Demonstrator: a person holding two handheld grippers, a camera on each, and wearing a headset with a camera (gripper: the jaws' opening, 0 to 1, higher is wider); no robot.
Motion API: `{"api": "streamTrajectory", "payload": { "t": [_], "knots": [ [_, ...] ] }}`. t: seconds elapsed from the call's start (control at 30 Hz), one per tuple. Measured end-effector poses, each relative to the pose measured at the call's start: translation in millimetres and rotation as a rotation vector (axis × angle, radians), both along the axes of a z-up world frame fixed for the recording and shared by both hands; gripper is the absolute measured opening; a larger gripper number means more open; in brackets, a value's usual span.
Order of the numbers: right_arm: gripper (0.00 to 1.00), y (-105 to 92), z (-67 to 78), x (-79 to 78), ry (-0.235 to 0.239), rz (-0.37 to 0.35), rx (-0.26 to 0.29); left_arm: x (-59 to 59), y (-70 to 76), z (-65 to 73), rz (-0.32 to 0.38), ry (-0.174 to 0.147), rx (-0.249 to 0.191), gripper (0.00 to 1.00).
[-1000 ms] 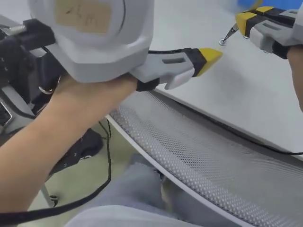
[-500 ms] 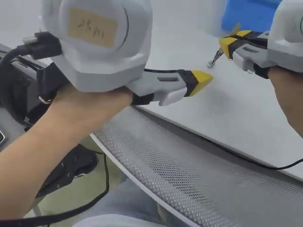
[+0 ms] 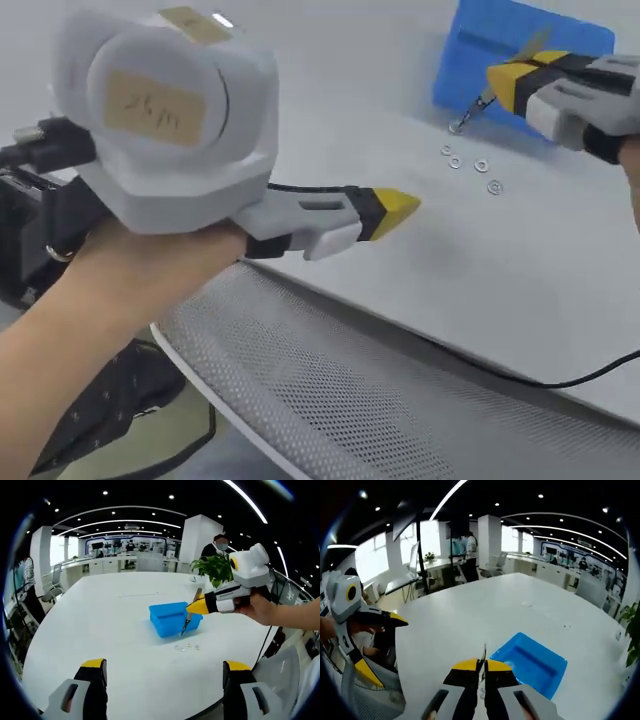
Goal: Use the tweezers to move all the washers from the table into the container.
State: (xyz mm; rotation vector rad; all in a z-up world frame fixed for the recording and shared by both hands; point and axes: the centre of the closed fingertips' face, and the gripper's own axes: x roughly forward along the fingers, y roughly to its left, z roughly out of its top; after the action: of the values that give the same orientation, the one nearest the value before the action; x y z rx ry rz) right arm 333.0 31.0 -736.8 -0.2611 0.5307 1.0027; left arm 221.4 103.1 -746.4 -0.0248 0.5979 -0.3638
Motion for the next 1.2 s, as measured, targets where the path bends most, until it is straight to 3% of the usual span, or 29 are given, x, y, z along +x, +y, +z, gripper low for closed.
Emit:
{"api": "streamTrajectory", "payload": {
  "t": [0.1, 0.23, 0.53, 0.63, 0.87, 1.2],
  "knots": [
    [0.00, -1.7, 9.4, 17.3, -0.041, -0.034, 0.009, 1.3, 3.1, 2.5, 0.006, -0.013, 0.017, 0.99],
    [0.00, 2.2, 9.9, 42.3, -0.061, -0.079, 0.026, 2.9, 7.3, 1.7, 0.015, -0.013, 0.021, 0.99],
    [0.00, 10.3, -33.2, 78.3, -0.098, -0.151, -0.038, -0.6, 9.9, -2.6, 0.027, 0.000, 0.036, 0.99],
    [0.00, 17.0, -43.7, 81.4, -0.054, -0.150, -0.020, -1.8, 11.0, -4.6, 0.028, 0.008, 0.041, 0.99],
    [0.00, 19.9, -57.4, 88.2, -0.014, -0.171, -0.001, -3.4, 11.6, -9.1, 0.022, 0.023, 0.037, 0.99],
    [0.00, 22.0, -64.9, 87.3, -0.003, -0.185, -0.009, -4.9, 13.5, -14.3, 0.019, 0.038, 0.043, 0.99]
  ]
}}
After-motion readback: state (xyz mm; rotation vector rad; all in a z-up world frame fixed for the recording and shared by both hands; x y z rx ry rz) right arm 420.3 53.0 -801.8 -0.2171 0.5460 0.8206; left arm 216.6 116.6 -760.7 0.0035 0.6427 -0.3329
